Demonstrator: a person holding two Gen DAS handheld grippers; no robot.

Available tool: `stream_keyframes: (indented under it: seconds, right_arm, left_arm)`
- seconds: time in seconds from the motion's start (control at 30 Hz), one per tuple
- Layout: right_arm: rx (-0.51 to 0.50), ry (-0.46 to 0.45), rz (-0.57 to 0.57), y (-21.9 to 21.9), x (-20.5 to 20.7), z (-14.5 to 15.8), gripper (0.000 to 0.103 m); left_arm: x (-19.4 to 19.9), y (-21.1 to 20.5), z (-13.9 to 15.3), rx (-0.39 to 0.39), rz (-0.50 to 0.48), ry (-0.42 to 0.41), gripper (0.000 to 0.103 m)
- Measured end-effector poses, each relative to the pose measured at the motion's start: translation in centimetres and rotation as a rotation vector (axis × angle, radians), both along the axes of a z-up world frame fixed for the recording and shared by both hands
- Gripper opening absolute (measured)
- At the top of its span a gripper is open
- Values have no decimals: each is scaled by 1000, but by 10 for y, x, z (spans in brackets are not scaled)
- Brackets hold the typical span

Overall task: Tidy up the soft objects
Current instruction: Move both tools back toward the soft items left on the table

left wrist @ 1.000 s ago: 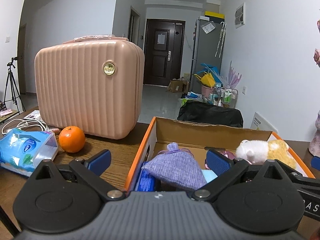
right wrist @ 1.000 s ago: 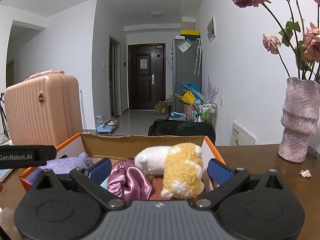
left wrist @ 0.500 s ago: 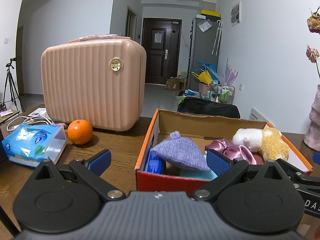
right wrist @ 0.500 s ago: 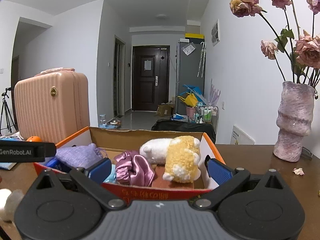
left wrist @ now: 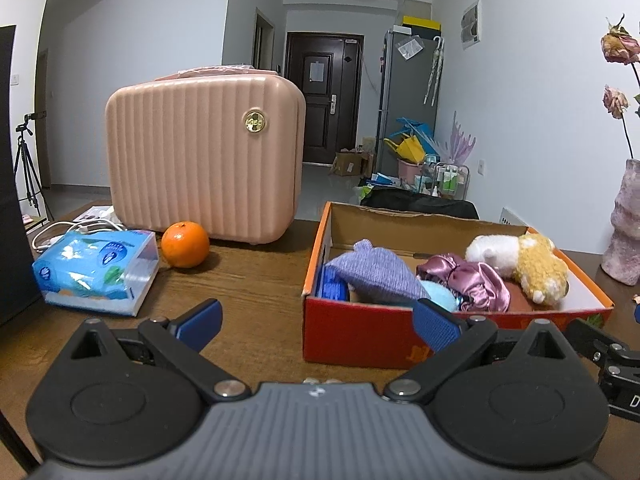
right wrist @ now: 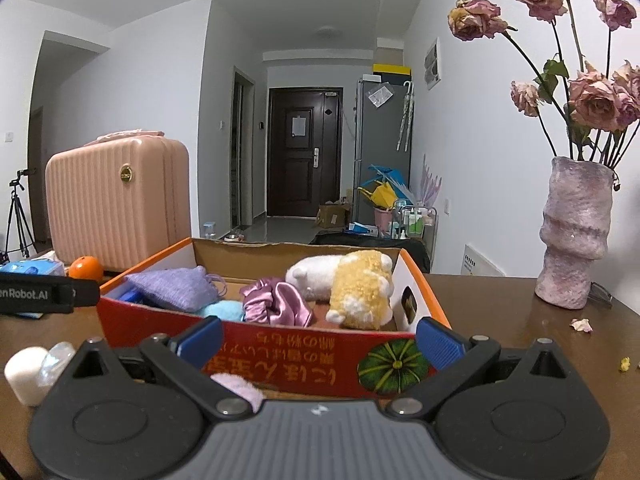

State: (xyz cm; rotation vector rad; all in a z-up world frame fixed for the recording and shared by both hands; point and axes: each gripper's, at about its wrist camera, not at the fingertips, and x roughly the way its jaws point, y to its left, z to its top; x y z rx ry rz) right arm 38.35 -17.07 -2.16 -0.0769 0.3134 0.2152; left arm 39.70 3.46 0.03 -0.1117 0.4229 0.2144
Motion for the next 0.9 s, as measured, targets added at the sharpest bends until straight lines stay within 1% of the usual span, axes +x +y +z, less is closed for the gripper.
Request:
stream_keyframes:
  seconds: [0.53,0.9]
  right_arm:
    - [-8,21,4,-7,-43,-2,103]
    - [-39,37,28,-2,-73,-7,103]
  left_arm:
    - [-42,-1,-3,6,-14,20,103]
    - [-69,-2,-6,4,-35,43,103]
